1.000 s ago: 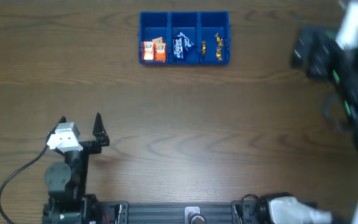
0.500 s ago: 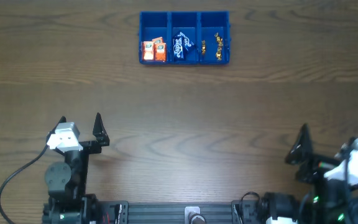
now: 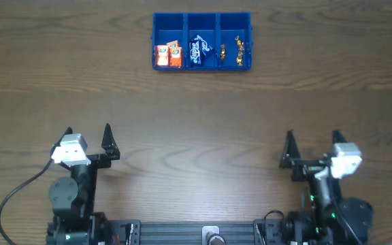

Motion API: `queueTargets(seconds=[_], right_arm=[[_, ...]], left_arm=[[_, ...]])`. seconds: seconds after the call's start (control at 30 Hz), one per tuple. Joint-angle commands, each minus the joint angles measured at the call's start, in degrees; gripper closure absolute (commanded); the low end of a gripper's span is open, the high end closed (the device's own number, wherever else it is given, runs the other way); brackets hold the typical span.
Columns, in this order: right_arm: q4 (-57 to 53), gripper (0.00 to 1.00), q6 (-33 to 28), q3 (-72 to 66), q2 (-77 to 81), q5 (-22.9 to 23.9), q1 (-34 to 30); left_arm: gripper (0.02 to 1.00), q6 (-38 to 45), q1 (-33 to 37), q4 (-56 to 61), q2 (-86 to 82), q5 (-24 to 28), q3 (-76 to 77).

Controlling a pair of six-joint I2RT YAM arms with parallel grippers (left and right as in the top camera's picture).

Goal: Sort Candies Into Trays

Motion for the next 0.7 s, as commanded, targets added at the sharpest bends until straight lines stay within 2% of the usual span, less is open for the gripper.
queueTargets(seconds=[0.03,0.23,0.37,0.47,0.7], right_arm=[[4.2,0.003,-1.6,-6.2,-0.4,-0.7,0.6],[11.5,0.003,-2.5,-13.8,-0.4,-0.4,2.0],[16.6,0.003,-2.7,-19.0,-0.4,3.0,2.8],[20.8,0.003,-2.7,-22.7,-0.4,3.1,2.8],[20.9,0.003,-2.9,-22.6,-0.4,3.8,3.2]], left_arm=[[0.020,0.8,0.1,-2.4,-0.2,0.8,-0.8],[0.020,0.8,0.1,-2.4,-0.2,0.8,-0.8],[0.020,0.8,0.1,-2.4,-0.2,0.8,-0.8],[0.020,0.8,0.1,-2.4,-0.2,0.8,-0.8],[0.020,0.8,0.1,-2.4,-0.2,0.8,-0.8]])
